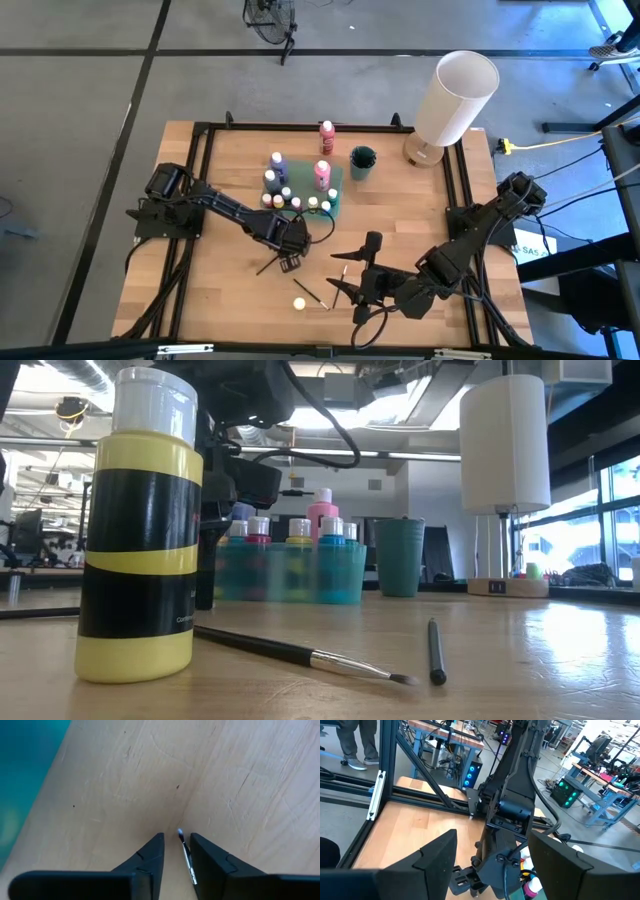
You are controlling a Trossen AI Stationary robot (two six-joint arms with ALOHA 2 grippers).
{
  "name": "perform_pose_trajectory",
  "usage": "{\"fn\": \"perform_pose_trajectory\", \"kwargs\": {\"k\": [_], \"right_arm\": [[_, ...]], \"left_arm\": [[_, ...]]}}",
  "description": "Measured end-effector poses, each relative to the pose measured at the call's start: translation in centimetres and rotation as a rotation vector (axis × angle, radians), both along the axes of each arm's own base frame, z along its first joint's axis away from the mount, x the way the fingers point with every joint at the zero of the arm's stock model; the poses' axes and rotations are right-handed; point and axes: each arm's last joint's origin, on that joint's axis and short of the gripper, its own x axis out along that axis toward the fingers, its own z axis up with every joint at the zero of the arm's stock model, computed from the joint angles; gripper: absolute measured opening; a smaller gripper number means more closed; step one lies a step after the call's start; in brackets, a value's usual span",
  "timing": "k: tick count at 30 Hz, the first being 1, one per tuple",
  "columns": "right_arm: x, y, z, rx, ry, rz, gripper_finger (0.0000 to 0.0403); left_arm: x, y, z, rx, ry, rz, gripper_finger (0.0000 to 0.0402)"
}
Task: Pick & Place Paint Supplies
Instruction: Put the black paint brush into the dark green cup
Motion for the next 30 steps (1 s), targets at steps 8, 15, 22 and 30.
{"fn": "perform_pose_trajectory", "kwargs": {"k": [8,15,22,30], "right_arm": [[0.00,0.00,-0.01,-0.001,0.001,0.000,0.0247],[0.00,0.00,-0.01,-0.001,0.001,0.000,0.0247],[0.00,0.00,-0.01,0.002,0.001,0.000,0.0247],[0.00,0.00,-0.02,0.006,0.000,0.000,0.0247]], "left_arm": [[-0.03,0.01,-0.02,0.001,0.002,0.000,0.0047],[-0.07,0.01,-0.04,0.001,0.008,-0.007,0.0008],[-0.11,-0.11,-0.04,0.006,0.012,-0.034,0.0002],[0.13,-0.78,0.86,0.027,0.013,-0.135,0.0002]]}}
